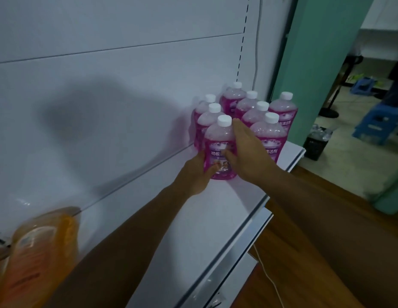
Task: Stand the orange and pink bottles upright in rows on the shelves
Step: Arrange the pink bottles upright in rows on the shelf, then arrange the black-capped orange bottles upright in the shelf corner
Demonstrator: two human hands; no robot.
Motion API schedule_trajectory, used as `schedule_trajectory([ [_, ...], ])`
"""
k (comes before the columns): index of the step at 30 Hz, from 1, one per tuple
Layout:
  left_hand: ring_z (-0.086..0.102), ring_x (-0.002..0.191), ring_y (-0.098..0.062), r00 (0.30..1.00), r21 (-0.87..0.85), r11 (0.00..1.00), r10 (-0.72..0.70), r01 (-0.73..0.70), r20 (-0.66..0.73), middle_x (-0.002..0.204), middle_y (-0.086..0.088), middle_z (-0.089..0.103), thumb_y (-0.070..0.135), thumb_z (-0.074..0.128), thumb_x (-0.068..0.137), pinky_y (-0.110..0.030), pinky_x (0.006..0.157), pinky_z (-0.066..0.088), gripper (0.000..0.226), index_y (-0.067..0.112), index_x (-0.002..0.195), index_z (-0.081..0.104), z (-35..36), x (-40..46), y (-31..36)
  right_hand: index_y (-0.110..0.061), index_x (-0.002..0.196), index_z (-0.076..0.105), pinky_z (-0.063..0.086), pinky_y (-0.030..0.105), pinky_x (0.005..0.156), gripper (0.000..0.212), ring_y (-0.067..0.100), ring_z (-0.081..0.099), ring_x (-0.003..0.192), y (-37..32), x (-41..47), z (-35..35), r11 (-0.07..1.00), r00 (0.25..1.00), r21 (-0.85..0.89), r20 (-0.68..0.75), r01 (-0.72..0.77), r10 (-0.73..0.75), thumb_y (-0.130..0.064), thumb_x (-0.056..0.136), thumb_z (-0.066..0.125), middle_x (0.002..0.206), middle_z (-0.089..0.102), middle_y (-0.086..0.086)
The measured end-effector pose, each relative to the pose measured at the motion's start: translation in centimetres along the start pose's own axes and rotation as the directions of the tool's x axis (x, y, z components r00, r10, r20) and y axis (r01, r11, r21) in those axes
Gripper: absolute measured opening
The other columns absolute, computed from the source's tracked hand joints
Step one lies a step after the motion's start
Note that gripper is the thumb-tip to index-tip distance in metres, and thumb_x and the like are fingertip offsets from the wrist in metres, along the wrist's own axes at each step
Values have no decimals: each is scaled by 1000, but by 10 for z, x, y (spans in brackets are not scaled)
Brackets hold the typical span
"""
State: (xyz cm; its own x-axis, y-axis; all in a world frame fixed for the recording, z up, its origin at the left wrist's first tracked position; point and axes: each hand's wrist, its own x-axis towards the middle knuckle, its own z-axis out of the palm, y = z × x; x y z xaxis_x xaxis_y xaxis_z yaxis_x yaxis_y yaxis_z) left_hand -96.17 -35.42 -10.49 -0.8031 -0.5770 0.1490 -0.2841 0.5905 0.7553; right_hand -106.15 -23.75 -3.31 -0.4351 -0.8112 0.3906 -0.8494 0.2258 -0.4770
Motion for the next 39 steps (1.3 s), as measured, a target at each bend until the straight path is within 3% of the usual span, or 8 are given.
schedule_trajectory([
  [4, 58, 120, -27, 1000, 89, 996, -28, 27, 4, 136, -5, 57, 44, 49, 97, -39, 101, 46, 56, 20, 146, 36, -7, -15, 2, -15, 148, 17, 36, 51, 111, 79, 27, 34, 139, -8, -5, 1, 1000, 999, -22, -47, -4, 3, -30, 88, 67, 151, 32, 5],
  [7, 44, 133, -31, 991, 340, 931, -132, 134, -27, 150, -8, 42, 59, 41, 94, -43, 108, 35, 72, 15, 150, 26, -21, -36, 6, -13, 152, 11, 24, 51, 117, 87, 29, 22, 145, -17, -14, -2, 993, 996, -118, -83, 13, -23, -37, 89, 65, 157, 22, 7],
  [10, 40, 136, -30, 989, 539, 830, -117, 146, -87, 152, -7, 39, 61, 39, 94, -42, 110, 33, 74, 16, 151, 24, -40, -66, 10, -14, 153, 12, 14, 46, 119, 86, 31, 13, 147, -32, -26, -5, 975, 990, -201, -83, 94, -112, -43, 89, 63, 160, 14, 9],
  [18, 33, 141, -24, 947, 726, 612, -144, 313, -287, 154, -2, 36, 64, 36, 93, -48, 116, 26, 69, 22, 148, 33, -101, -192, 16, -22, 153, 16, 15, 43, 118, 75, 26, 9, 148, -110, -84, 26, 940, 934, 94, 115, 329, -339, -46, 93, 53, 162, 9, 4],
  [25, 47, 127, -28, 850, 663, 536, -267, 522, -454, 139, -3, 50, 56, 45, 92, -51, 105, 37, 57, 22, 139, 43, -158, -310, 31, -25, 152, 20, 20, 40, 116, 71, 22, 16, 147, -180, -137, 62, 845, 788, 257, 309, 469, -532, -43, 93, 56, 161, 16, 1],
  [31, 38, 133, -37, 677, 517, 439, -425, 735, -601, 156, -5, 28, 59, 54, 86, -55, 105, 38, 73, 28, 147, 28, -193, -392, 17, -20, 147, 32, 34, 50, 111, 69, 27, 27, 143, -245, -160, 80, 761, 671, 392, 366, 517, -645, -39, 87, 60, 153, 32, 5],
  [36, 39, 133, -37, 613, 350, 512, -555, 785, -562, 159, -8, 10, 59, 62, 83, -49, 105, 40, 92, 24, 153, 12, -208, -410, -6, -21, 151, 24, 30, 45, 114, 80, 23, 24, 144, -280, -168, 112, 752, 651, 365, 378, 548, -658, -29, 86, 69, 156, 28, 1],
  [39, 48, 124, -32, 639, 266, 605, -562, 750, -525, 143, -10, 36, 69, 63, 74, -45, 98, 45, 99, 26, 150, 16, -221, -408, -22, -26, 151, 19, 31, 48, 114, 86, 22, 24, 144, -295, -164, 135, 758, 645, 348, 398, 552, -652, -35, 84, 71, 157, 25, -2],
])
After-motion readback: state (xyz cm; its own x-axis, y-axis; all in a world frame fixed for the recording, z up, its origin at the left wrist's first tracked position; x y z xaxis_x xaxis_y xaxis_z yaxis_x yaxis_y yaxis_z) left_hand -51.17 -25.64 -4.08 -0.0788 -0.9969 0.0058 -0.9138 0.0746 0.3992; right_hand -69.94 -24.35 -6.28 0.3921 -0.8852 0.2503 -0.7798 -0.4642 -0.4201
